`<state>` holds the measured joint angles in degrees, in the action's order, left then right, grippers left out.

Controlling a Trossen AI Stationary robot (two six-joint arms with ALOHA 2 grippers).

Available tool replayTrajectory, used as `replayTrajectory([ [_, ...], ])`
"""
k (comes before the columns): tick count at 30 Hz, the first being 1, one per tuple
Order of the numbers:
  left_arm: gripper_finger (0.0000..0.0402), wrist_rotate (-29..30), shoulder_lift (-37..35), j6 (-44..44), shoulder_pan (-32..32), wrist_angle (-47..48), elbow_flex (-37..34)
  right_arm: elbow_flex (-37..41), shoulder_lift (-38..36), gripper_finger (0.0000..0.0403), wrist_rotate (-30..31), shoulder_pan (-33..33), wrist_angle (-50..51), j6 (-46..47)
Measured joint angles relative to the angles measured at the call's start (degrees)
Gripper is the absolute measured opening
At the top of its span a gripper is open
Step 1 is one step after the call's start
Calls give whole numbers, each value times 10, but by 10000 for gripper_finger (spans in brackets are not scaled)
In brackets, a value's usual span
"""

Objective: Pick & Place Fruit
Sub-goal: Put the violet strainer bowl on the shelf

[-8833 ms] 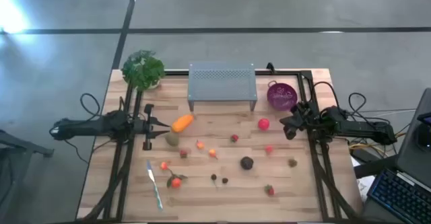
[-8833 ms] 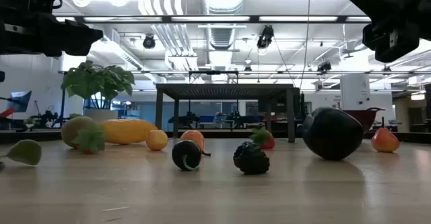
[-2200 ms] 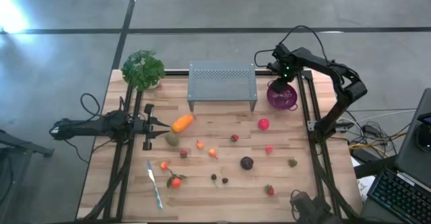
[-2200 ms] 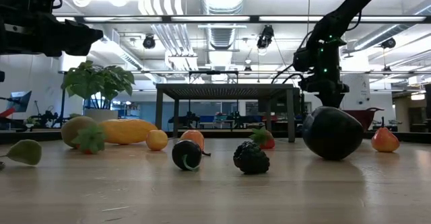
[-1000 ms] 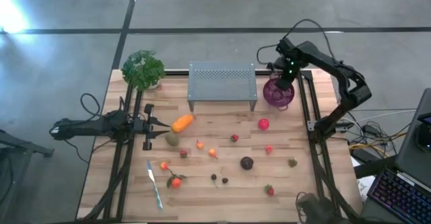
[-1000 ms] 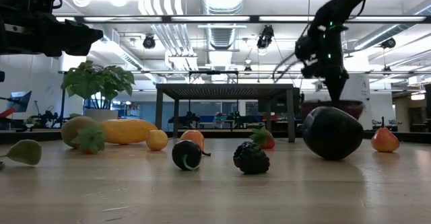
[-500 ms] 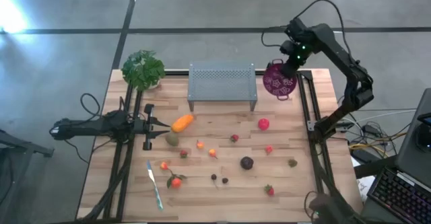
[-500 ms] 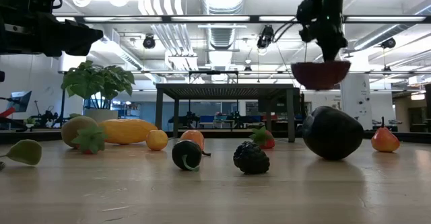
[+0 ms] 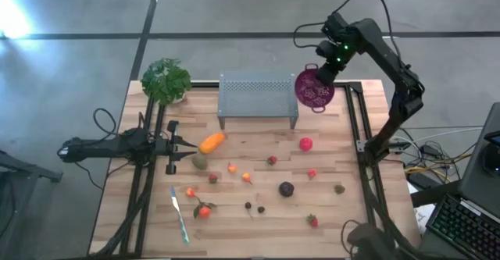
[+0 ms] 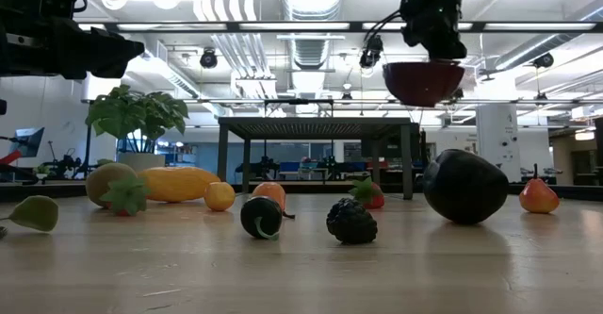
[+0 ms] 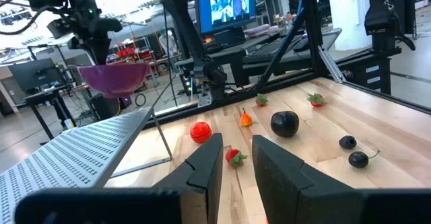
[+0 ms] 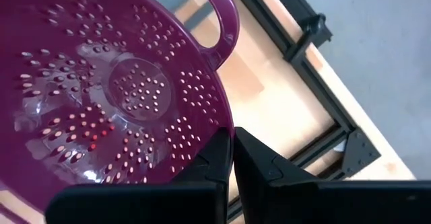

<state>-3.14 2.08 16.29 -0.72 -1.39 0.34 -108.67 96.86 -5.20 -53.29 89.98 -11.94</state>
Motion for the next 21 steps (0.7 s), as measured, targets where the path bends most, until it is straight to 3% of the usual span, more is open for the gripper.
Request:
replayTrajectory([
  [21,87,0,0,0,0,0,0,-167,95,8,-25,63,0,40],
])
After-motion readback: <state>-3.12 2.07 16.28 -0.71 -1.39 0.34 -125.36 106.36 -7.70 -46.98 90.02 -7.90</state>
